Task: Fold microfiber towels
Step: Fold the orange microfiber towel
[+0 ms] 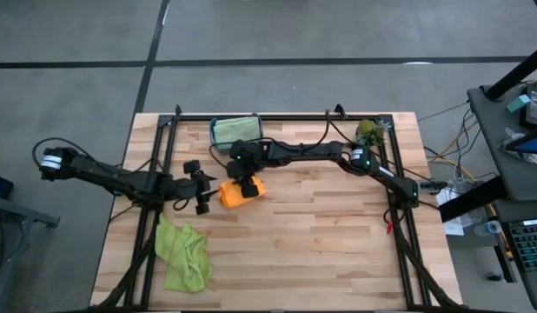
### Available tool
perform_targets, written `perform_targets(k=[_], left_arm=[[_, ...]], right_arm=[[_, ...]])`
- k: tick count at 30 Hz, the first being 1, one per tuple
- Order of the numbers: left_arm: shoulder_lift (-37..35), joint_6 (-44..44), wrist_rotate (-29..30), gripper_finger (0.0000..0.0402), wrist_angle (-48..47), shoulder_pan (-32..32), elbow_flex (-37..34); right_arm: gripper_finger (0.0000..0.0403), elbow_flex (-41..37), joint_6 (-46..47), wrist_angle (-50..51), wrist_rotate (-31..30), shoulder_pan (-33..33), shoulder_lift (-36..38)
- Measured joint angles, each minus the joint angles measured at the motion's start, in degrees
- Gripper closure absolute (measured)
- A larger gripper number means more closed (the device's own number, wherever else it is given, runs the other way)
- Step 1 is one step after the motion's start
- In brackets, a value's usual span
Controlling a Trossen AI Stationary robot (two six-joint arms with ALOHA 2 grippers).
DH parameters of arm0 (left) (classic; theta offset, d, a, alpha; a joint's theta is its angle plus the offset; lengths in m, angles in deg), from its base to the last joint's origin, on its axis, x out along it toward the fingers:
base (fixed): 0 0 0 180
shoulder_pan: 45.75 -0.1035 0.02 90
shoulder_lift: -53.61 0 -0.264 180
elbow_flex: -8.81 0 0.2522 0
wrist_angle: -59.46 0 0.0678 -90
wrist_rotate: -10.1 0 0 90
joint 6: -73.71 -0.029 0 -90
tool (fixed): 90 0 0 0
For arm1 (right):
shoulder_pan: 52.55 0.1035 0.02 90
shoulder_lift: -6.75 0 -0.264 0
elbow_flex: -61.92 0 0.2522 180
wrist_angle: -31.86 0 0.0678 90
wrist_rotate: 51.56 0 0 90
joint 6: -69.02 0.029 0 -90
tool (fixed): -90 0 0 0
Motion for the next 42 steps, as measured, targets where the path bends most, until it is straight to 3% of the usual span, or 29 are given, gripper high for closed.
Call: perform_targets(k=[9,18,21,24,30,35,37,42], left_arm=[[1.0,9.3,0.2,0.0210,-10.7,-0.8,3.5],[0.9,5.7,-0.2,0.0189,-13.9,-0.9,8.4],[0.9,2.8,-5.3,0.0189,-12.7,-0.8,9.8],[2.1,1.1,-10.0,0.0196,-5.7,-0.8,9.5],[9.1,-0.4,-14.6,0.0261,1.1,-0.7,9.1],[16.9,-0.3,-15.0,0.0337,1.3,-0.7,9.1],[19.6,-0.3,-14.1,0.0363,1.6,-0.8,9.2],[24.3,-0.3,-6.5,0.0398,2.6,-0.9,9.3]], right_arm=[[0.0278,0.0,-0.7,2.6,-3.1,0.0,2.0],[0.0276,0.0,-1.0,5.6,-5.5,0.0,3.5],[0.0277,0.0,-1.0,8.2,-5.6,0.0,4.2],[0.0281,0.0,-0.3,9.7,-5.6,0.5,5.1],[0.0297,-0.6,-0.1,9.8,-5.4,2.7,5.9],[0.0362,-4.3,0.1,6.7,-5.4,4.2,5.9],[0.0386,-6.5,0.7,4.1,-5.5,4.2,5.9],[0.0391,-11.3,3.5,1.8,-8.4,3.7,5.8]])
